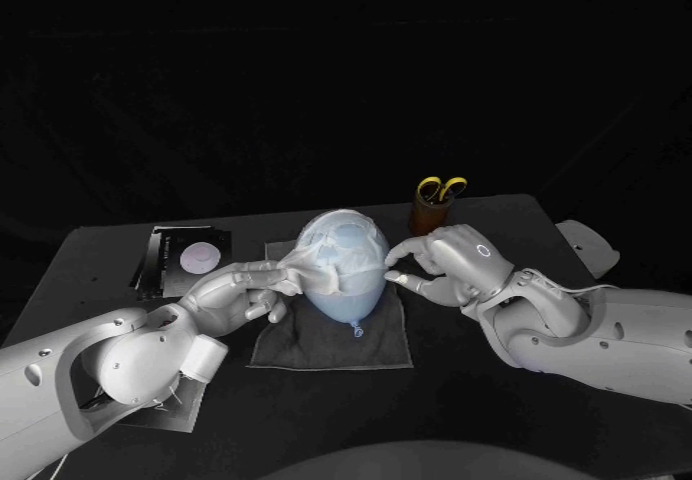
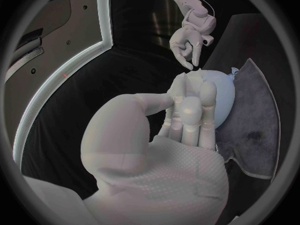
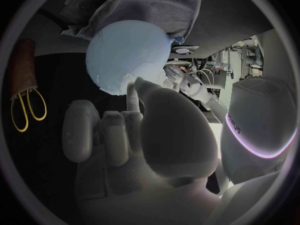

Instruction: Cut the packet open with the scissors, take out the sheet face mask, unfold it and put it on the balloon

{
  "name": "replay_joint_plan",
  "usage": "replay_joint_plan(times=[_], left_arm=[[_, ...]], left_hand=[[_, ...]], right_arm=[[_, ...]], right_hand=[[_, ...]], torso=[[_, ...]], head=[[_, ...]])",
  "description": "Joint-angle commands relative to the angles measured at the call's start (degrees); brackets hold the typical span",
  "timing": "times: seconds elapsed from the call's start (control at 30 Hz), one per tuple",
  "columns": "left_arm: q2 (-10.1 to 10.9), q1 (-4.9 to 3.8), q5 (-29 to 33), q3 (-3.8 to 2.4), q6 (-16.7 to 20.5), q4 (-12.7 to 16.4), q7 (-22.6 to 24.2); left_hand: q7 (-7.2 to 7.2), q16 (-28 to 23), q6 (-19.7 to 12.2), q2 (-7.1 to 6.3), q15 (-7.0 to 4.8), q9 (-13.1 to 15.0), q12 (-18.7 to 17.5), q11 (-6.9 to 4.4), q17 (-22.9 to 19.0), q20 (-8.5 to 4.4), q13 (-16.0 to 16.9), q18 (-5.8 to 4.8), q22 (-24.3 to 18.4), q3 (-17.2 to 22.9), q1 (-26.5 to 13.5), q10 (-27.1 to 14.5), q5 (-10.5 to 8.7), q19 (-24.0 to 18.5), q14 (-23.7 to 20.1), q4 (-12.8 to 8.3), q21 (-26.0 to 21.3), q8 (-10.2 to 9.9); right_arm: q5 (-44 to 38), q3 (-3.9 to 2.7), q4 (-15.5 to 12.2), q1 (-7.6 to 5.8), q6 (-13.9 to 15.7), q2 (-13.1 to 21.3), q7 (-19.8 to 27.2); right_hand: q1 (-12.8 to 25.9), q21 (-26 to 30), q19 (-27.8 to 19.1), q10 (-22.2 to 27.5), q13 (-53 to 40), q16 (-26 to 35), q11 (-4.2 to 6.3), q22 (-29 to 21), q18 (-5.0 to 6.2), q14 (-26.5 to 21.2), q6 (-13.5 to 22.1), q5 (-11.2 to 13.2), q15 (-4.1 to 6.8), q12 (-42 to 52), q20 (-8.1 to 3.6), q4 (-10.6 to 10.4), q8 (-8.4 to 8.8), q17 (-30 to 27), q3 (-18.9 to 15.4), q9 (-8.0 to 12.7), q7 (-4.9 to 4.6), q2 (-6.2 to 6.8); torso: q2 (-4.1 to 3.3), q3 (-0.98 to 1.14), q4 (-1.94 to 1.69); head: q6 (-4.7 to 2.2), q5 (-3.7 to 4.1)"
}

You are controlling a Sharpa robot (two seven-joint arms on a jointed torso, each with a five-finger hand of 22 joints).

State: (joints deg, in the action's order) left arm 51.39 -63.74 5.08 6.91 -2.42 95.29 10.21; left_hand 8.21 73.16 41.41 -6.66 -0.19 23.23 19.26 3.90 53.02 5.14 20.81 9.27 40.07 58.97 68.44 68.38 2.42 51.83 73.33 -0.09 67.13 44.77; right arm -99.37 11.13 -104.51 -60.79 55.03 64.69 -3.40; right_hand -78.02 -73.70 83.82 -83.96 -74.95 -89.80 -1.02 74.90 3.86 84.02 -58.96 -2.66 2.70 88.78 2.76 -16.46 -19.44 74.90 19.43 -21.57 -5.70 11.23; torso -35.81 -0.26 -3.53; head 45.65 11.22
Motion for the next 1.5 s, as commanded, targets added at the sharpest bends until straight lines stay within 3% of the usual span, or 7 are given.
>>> replay_joint_plan(times=[0.03, 0.17, 0.23, 0.37, 0.7, 0.97, 1.5], left_arm=[[-0.1, -0.10, -0.6, -0.06, -2.0, 0.0, -1.1], [-0.1, -0.10, -0.7, -0.05, -2.1, 0.1, -1.3], [-0.1, -0.10, -0.7, -0.05, -2.1, 0.1, -1.3], [-0.1, -0.10, -0.9, -0.05, -2.1, 0.2, -1.4], [-0.1, -0.10, -1.3, -0.05, -2.0, 0.6, -1.6], [-0.2, -0.10, -1.4, -0.05, -2.0, 0.7, -1.9], [-0.4, -0.10, -1.6, -0.04, -1.9, 0.4, -2.2]], left_hand=[[-0.11, 0.1, 0.1, 0.54, 0.01, 19.9, 0.3, -0.11, 0.0, 0.05, 0.1, 1.10, 0.0, -0.1, -0.2, -0.3, 0.34, 0.3, 0.3, -0.4, 0.1, 0.1], [-0.10, 0.1, 0.1, 0.55, 0.01, 19.9, 0.3, -0.11, -0.1, 0.05, 0.1, 1.10, 0.0, -0.1, -0.2, -0.3, 0.34, 0.3, 0.2, -0.4, 0.1, 0.1], [-0.10, 0.1, 0.1, 0.57, 0.01, 19.9, 0.3, -0.10, -0.1, 0.06, 0.1, 1.12, -0.1, -0.1, -0.2, -0.3, 0.34, 0.2, 0.2, -0.4, 0.1, 0.1], [-0.09, 0.1, 0.1, 0.58, 0.02, 19.9, 0.3, -0.09, -0.2, 0.06, 0.2, 1.12, -0.1, -0.1, -0.3, -0.4, 0.34, 0.2, 0.2, -0.4, 0.1, 0.1], [-0.07, 0.1, 0.1, 0.63, 0.03, 19.9, 0.3, -0.07, -0.1, 0.06, 0.2, 1.11, 0.0, -0.1, -0.3, -0.4, 0.34, 0.3, 0.2, -0.4, 0.1, 0.0], [-0.06, 0.1, 0.0, 0.66, 0.04, 19.9, 0.3, -0.06, -0.1, 0.07, 0.2, 1.10, 0.0, -0.2, -0.3, -0.5, 0.34, 0.3, 0.3, -0.4, 0.2, 0.0], [-0.02, 0.3, 0.0, 0.75, 0.07, 19.9, 0.3, -0.03, 0.1, 0.08, 0.3, 1.07, 0.1, -0.2, -0.3, -0.6, 0.34, 0.4, 0.3, -0.3, 0.2, -0.1]], right_arm=[[16.9, 0.05, -1.9, -0.02, 0.3, 0.7, -0.3], [24.4, 0.11, -4.0, -0.02, -2.3, 1.3, -5.7], [26.3, 0.13, -4.9, -0.02, -3.8, 1.5, -9.4], [27.3, 0.14, -5.7, -0.02, -6.6, 1.6, -15.5], [27.9, 0.14, -5.5, -0.03, -10.9, -0.7, -25.0], [30.3, 0.13, -5.5, -0.20, -14.5, -2.4, -27.3], [34.2, 0.11, -6.9, -1.76, -15.3, -3.1, -24.6]], right_hand=[[5.0, 2.4, -0.7, -4.2, -13.2, -0.2, -0.67, 10.2, -0.36, 6.0, 1.1, -0.2, -0.66, -2.3, 1.06, -0.2, 0.98, 15.1, -4.3, 0.4, -0.40, 0.85], [10.2, 6.9, -2.2, -2.6, -11.4, -0.1, -0.35, 9.0, 0.53, 5.9, 0.5, -0.9, -0.47, -5.6, 1.26, -0.3, 0.81, 15.0, -12.0, -0.1, 0.00, -0.31], [11.4, 9.2, -2.7, -1.5, -10.0, 0.5, 0.04, 8.3, 0.87, 5.7, 0.3, -0.7, -0.10, -8.0, 0.94, -0.5, -0.32, 14.0, -22.6, -1.1, 0.41, -2.64], [13.7, 10.7, -2.9, -0.3, -8.4, 0.9, 0.44, 7.8, 1.09, 5.5, -0.5, -0.5, 0.22, -10.5, 0.70, -0.6, -2.42, 13.3, -28.6, -2.3, 0.93, -2.60], [17.9, 9.9, -1.9, -2.0, -9.7, 1.0, 2.04, 8.0, 0.86, 5.5, -2.2, -0.3, 1.60, -7.9, -0.52, -0.7, -8.74, 13.2, -30.1, -5.5, 2.77, -1.72], [24.1, 7.2, -0.7, -3.6, -11.7, 0.3, 2.94, 8.9, 0.34, 5.8, -1.7, -0.3, 2.43, -4.6, -1.39, -0.8, -13.08, 14.3, -32.4, -7.7, 3.71, 1.41], [29.5, 6.8, -0.5, -3.9, -12.1, -0.1, 3.07, 9.2, 0.23, 5.9, -0.4, -0.4, 2.56, -3.9, -1.59, -0.9, -15.29, 14.9, -33.8, -8.7, 3.85, 3.34]], torso=[[-0.02, -0.03, 0.02], [-0.02, 0.00, 0.04], [-0.03, 0.02, 0.00], [-0.03, 0.03, 0.00], [-0.09, 0.03, 0.02], [-0.03, -0.02, -0.05], [-0.08, 0.01, 0.03]], head=[[-0.13, 0.02], [-0.14, 0.02], [-0.26, 0.03], [-0.32, 0.09], [-0.15, 0.16], [0.10, 0.30], [0.33, 0.24]])
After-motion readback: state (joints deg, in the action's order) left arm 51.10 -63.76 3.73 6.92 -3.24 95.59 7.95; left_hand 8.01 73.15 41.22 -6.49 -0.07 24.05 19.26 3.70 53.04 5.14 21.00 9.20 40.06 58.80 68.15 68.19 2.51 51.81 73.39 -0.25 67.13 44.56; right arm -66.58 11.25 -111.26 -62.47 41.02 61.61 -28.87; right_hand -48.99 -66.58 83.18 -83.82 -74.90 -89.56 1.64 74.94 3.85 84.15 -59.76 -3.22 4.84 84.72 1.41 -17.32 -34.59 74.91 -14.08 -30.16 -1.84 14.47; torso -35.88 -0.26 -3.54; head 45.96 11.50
